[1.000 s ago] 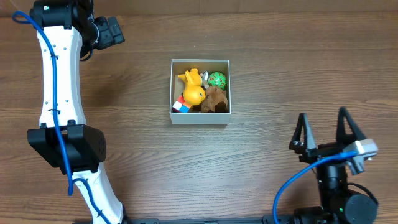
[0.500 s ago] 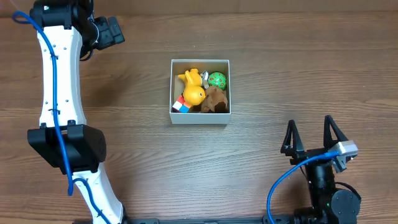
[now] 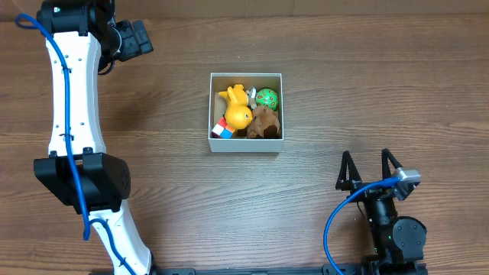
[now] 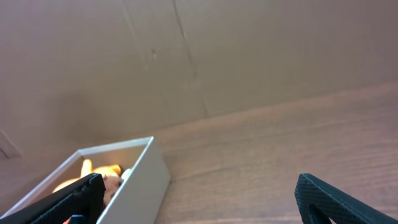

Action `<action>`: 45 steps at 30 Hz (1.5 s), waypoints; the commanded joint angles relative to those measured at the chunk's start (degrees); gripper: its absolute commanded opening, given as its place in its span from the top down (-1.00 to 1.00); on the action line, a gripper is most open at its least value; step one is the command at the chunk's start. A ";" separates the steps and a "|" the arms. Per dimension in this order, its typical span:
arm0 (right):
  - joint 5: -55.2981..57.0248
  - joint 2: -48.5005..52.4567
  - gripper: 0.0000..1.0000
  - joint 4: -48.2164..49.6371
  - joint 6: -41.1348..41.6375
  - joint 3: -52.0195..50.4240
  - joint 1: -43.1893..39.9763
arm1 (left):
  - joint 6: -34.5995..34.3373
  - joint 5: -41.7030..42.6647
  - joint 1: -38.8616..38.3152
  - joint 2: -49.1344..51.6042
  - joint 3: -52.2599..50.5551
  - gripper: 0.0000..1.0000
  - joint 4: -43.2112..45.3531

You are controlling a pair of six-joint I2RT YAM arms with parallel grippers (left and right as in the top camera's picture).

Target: Pack container

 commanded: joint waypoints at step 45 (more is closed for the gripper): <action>-0.33 -0.68 -0.99 -2.36 -3.82 -0.61 -0.22 | 0.24 0.81 -4.28 -19.26 1.31 -1.00 0.07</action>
